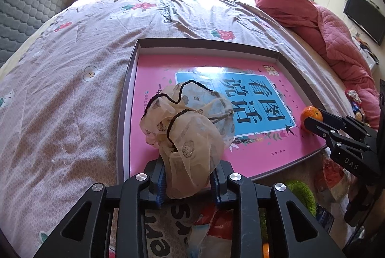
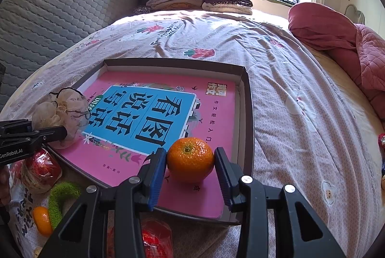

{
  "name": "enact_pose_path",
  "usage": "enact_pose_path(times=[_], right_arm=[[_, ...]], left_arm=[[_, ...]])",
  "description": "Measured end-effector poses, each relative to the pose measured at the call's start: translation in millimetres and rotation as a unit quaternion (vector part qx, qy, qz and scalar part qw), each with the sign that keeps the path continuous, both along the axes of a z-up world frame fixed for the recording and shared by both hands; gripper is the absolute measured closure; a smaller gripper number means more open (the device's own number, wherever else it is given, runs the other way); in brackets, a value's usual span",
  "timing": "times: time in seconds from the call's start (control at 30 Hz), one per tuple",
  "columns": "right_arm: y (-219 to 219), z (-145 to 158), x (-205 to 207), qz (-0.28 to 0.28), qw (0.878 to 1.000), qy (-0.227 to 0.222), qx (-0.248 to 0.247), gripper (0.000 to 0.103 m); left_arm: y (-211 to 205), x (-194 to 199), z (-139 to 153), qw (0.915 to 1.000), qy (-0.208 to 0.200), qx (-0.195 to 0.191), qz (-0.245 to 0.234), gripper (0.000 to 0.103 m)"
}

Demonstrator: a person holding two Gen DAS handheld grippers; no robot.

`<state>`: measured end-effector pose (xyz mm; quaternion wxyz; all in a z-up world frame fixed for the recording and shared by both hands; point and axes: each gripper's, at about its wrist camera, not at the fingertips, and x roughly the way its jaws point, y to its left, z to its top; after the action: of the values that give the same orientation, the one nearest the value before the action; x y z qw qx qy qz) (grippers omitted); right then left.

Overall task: Organize objects
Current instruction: 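Lower and release the mesh bag into the tray while right tool releases the tangerine there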

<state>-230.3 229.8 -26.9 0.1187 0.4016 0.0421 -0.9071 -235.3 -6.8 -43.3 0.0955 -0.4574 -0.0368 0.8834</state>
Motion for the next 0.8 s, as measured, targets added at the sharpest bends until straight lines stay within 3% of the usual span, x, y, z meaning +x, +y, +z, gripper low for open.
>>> enact_pose_path(times=[0.5,0.8], right_arm=[[0,5,2,-0.007,1.0,0.011,0.008,0.061],[1,21,10,-0.014,0.999,0.042,0.005,0.061]], left_arm=[[0,3,4,1.0,0.0,-0.004,0.001,0.057],[1,10,17,0.9998,0.017,0.0,0.001,0.054]])
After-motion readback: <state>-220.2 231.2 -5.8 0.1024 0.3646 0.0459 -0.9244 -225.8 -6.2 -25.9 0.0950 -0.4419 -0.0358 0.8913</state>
